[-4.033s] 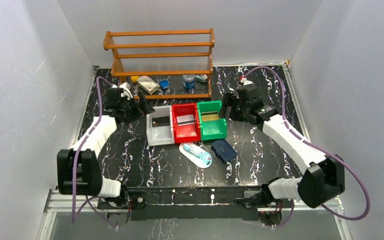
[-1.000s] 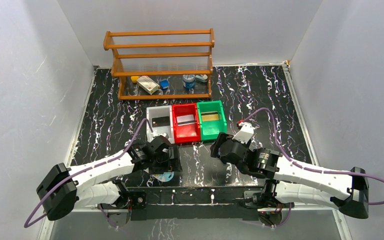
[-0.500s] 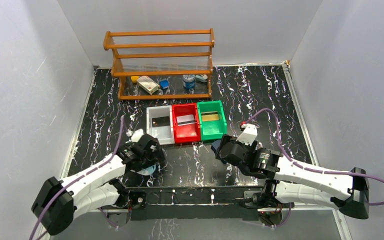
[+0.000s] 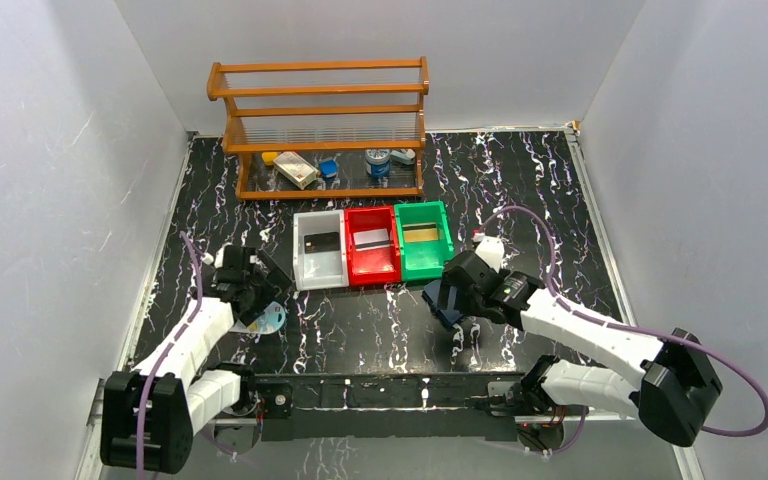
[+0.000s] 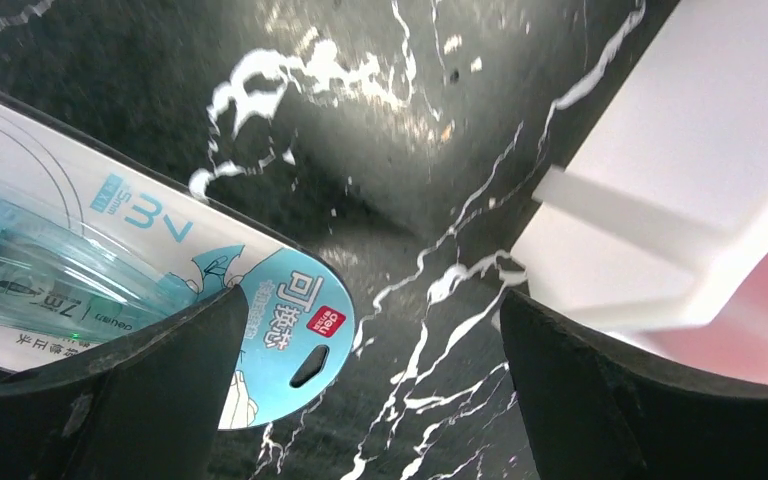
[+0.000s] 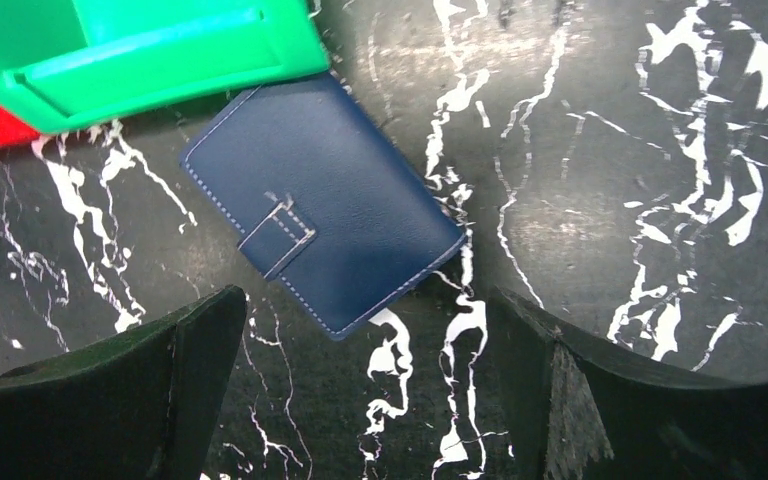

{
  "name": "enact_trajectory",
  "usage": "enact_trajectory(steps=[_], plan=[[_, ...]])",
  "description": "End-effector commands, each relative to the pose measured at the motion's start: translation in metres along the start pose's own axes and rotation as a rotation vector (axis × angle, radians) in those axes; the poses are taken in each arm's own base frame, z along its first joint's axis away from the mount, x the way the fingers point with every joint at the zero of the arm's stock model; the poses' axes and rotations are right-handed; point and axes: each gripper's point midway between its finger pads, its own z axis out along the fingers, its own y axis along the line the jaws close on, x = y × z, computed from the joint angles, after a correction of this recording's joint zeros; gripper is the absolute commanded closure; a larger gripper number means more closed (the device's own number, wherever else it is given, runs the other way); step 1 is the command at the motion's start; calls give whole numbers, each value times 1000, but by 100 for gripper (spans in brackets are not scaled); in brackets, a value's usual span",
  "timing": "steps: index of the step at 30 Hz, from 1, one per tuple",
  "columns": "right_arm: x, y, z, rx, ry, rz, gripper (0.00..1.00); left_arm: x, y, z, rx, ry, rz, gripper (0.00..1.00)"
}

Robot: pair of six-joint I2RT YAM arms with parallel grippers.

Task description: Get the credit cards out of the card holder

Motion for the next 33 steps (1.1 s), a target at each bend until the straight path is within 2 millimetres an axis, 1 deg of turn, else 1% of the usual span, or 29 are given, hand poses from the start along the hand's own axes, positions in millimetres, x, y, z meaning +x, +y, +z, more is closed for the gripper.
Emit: enact_trajectory(steps=[1, 3, 6, 10, 13, 16, 17, 20, 22, 24, 26, 27, 29, 30, 31, 33], plan=[[1, 25, 3, -127, 42, -116, 2, -6, -8, -1, 67, 58, -13, 2], [2, 26, 8, -108, 61, -155, 3, -11, -21, -12, 122, 61, 2, 2], [5, 26, 18, -79, 85, -214, 6, -19, -32, -34, 181, 31, 20, 2], [8, 24, 30, -30, 111, -260, 10, -26, -33, -58, 216, -23, 25, 2], [8, 25, 35, -18, 115, -292, 14, -31, -36, -73, 252, -59, 41, 2], [9, 22, 39, -3, 120, -323, 15, -31, -43, -83, 301, -66, 61, 2], [11, 22, 40, -5, 126, -333, 16, -31, -45, -85, 313, -61, 66, 2], [21, 31, 39, -62, 166, -359, 20, -28, -49, -88, 333, -42, 89, 2], [29, 37, 36, -96, 190, -374, 20, -27, -50, -88, 341, -33, 107, 2], [40, 45, 30, -134, 213, -386, 22, -27, -51, -89, 345, -30, 123, 1], [57, 57, 18, -202, 256, -381, 23, -26, -51, -90, 347, -28, 132, 2], [66, 68, 9, -259, 269, -373, 23, -26, -51, -91, 352, -28, 136, 2], [87, 92, -20, -371, 290, -383, 22, -28, -53, -94, 360, -37, 147, 2], [84, 96, -29, -368, 265, -372, 18, -29, -53, -96, 361, -43, 159, 2], [72, 96, -30, -335, 223, -352, 16, -31, -53, -97, 362, -50, 171, 2], [33, 83, -21, -131, 76, -321, 11, -34, -52, -99, 357, -67, 198, 2]])
